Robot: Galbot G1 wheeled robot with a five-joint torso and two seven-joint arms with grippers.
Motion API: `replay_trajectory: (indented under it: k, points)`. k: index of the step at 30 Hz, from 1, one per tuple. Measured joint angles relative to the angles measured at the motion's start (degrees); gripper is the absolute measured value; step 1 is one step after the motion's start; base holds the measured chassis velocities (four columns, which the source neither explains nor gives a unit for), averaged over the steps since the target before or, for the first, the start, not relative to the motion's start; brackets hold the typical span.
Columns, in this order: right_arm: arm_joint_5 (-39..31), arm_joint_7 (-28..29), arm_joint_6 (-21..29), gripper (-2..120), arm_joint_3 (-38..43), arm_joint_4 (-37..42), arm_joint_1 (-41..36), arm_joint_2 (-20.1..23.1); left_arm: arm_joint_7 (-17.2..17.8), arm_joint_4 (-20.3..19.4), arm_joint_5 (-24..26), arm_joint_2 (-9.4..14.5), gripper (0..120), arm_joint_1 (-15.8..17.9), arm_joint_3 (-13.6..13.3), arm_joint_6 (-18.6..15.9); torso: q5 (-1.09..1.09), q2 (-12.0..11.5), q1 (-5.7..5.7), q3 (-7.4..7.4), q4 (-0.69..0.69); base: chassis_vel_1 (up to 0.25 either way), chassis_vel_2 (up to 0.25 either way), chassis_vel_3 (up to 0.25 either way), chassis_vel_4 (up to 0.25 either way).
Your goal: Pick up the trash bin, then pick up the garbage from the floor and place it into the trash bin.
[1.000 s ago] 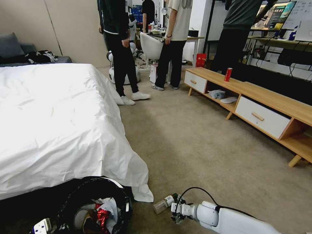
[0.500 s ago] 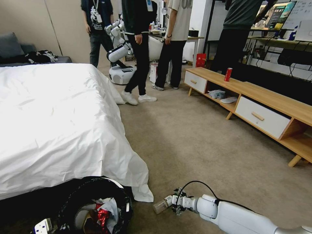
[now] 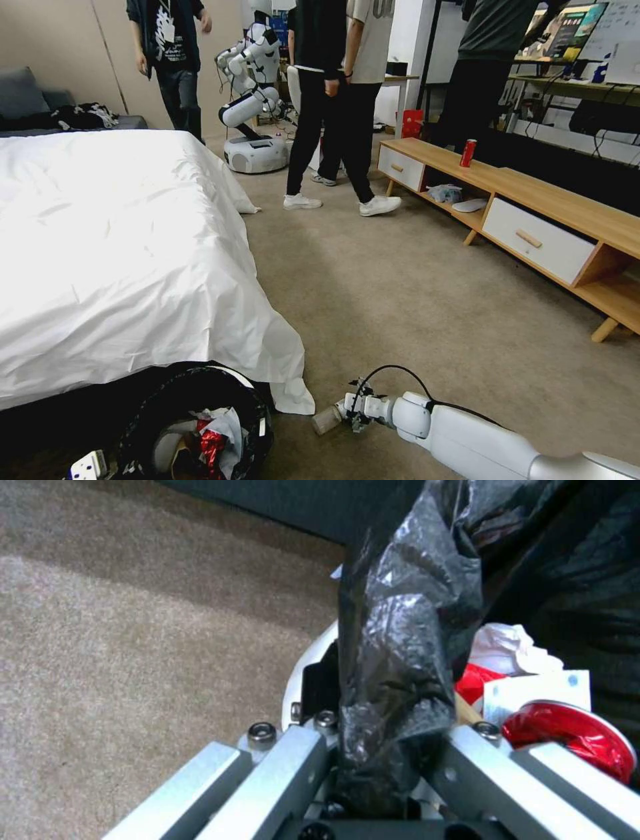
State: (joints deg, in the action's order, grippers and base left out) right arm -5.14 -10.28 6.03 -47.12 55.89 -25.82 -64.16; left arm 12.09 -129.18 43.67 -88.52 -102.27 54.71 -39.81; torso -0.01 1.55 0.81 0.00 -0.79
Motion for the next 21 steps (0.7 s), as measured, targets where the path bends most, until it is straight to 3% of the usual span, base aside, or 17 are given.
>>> replay_trajectory:
  k: [21]
  points:
    - [0.60,-0.24,-5.20,100,-0.25,-7.40,0.64,-6.92,0.05,0.65,0.12,0.06,0,0.54,-0.17,0.00,0.00,0.00,0.00,0.00,-0.01,0.000,0.000,0.000,0.000]
